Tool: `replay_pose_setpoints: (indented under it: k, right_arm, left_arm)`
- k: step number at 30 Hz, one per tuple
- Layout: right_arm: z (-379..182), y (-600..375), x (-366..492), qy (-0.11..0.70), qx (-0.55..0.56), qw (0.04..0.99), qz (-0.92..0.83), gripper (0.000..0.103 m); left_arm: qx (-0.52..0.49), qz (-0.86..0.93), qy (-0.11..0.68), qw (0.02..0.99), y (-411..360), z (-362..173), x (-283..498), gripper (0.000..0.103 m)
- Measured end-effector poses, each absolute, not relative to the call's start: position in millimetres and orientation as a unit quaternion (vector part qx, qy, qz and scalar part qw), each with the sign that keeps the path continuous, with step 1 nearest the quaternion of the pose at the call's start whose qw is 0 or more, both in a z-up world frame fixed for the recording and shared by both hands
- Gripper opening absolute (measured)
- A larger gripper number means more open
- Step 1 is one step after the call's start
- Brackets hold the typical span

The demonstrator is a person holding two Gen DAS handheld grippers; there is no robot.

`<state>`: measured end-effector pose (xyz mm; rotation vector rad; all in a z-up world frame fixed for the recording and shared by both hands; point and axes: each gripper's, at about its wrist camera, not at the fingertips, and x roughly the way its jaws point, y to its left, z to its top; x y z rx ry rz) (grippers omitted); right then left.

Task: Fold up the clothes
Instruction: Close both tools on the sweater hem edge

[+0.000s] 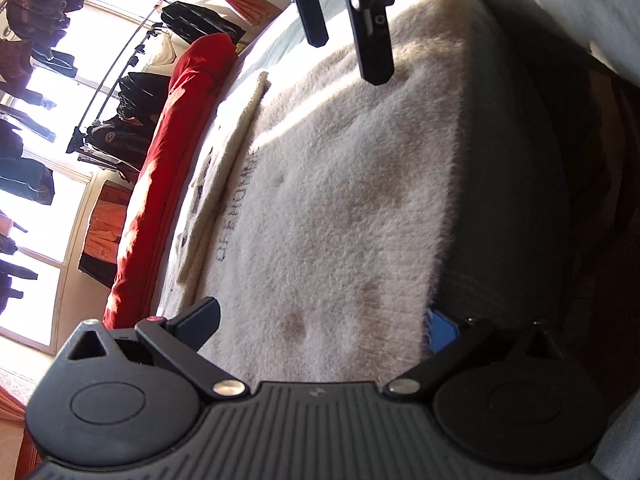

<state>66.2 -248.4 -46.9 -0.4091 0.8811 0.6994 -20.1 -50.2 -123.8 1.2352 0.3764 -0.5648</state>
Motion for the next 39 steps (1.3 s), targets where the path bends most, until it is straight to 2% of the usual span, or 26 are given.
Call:
replay_pose_setpoints:
  k: [6, 14, 21, 24, 26, 31, 33, 34, 35, 39]
  right_arm:
    - [-44.1, -243.0, 62.5, 0.408, -0.197, 0.827, 0.333, 0.103]
    - [-36.4, -240.2, 59.7, 0.398, -0.194, 0.831, 0.336, 0.103]
    - [-39.5, -247.8, 62.2, 0.405, -0.19, 0.832, 0.329, 0.103]
    - [-41.1, -249.7, 63.5, 0.406, -0.187, 0.832, 0.328, 0.103]
    - [-42.5, -248.7, 64.0, 0.407, -0.189, 0.831, 0.329, 0.103]
    - [-43.8, -238.3, 61.3, 0.404, -0.194, 0.827, 0.34, 0.103]
    - [-43.7, -232.4, 58.4, 0.401, -0.202, 0.824, 0.347, 0.103]
    - [-43.6, -229.4, 56.8, 0.398, -0.207, 0.822, 0.35, 0.103]
    - [-43.3, -226.0, 54.6, 0.394, -0.216, 0.821, 0.353, 0.103]
    - [-43.0, -209.7, 43.6, 0.367, -0.257, 0.811, 0.376, 0.103]
  left_arm:
    - [0.578, -0.228, 0.142, 0.77, -43.7, -128.8, -25.0, 0.101]
    - [0.582, -0.218, 0.104, 0.777, -83.0, -139.9, -15.2, 0.101]
    - [0.6, -0.212, 0.126, 0.761, -66.7, -141.3, -10.4, 0.098]
    - [0.606, -0.208, 0.143, 0.754, -55.5, -141.4, -8.5, 0.083]
    - [0.611, -0.206, 0.154, 0.749, -47.9, -141.5, -7.3, 0.06]
    - [0.627, -0.213, 0.163, 0.732, -44.6, -145.6, -8.9, 0.043]
    - [0.625, -0.226, 0.173, 0.726, -48.0, -145.6, -7.2, 0.028]
    - [0.623, -0.232, 0.179, 0.725, -49.3, -144.9, -6.2, 0.014]
    - [0.615, -0.235, 0.185, 0.729, -48.6, -140.8, -4.8, 0.009]
    - [0.573, -0.239, 0.211, 0.755, -45.3, -120.1, 3.8, 0.008]
